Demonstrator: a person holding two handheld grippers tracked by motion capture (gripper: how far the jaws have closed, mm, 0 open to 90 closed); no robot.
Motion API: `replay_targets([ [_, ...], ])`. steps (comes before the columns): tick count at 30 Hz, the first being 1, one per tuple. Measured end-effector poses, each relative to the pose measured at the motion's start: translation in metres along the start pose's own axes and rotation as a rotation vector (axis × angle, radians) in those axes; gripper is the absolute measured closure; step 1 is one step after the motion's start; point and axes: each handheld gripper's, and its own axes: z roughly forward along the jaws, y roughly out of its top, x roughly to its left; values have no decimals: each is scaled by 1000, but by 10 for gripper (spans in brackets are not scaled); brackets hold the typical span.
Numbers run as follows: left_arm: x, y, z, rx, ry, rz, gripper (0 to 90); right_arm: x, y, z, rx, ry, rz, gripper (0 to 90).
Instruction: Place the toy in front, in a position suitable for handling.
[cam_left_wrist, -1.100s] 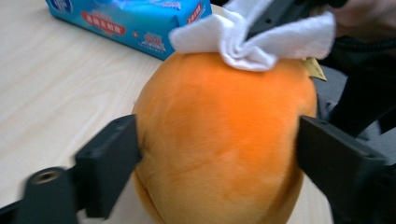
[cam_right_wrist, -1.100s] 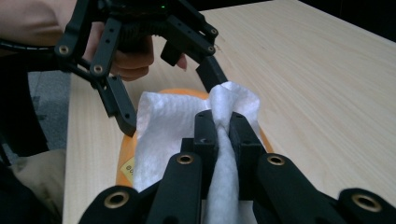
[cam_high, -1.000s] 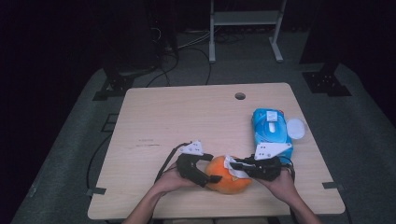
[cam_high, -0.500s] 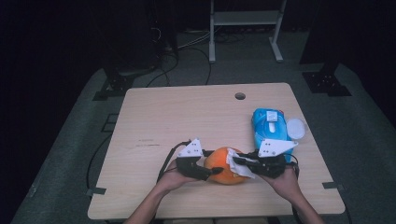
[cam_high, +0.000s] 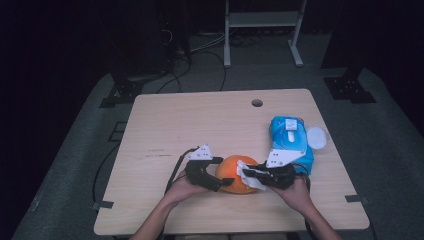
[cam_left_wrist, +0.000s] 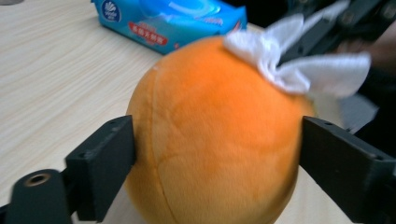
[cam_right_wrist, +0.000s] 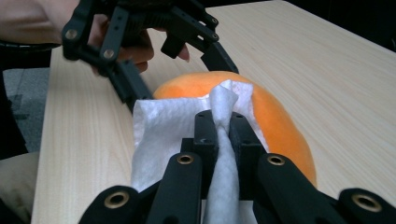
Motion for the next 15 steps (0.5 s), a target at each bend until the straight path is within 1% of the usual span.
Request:
replay_targets([
  [3,-1,-2,1,10,7,23,180,3,-1,1,0,2,-1,827],
  [5,-2,-2,2,7,11,23,203,3,0,1,6,0,-4,826],
  [6,-3,-2,4,1,12,25,209,7,6,1,2,-27,-28,826],
  [7,-5,-1,6,3,11,38,213,9,9,1,-5,-29,-38,826],
  [8,-5,-1,6,3,11,38,217,9,9,1,-5,-29,-38,826],
  [9,-10,1,9,19,21,86,220,14,19,6,-10,-33,-72,826],
  [10,-12,1,10,26,28,103,221,15,21,8,-3,-34,-81,826],
  [11,-13,1,9,35,36,112,222,16,23,11,9,-37,-96,826],
  [12,-13,1,9,35,36,112,223,16,23,11,9,-37,-96,826],
  [13,-11,-1,8,37,37,104,226,13,22,15,20,-31,-97,826],
  [15,-9,-3,7,35,34,100,227,9,19,13,14,-31,-78,825],
])
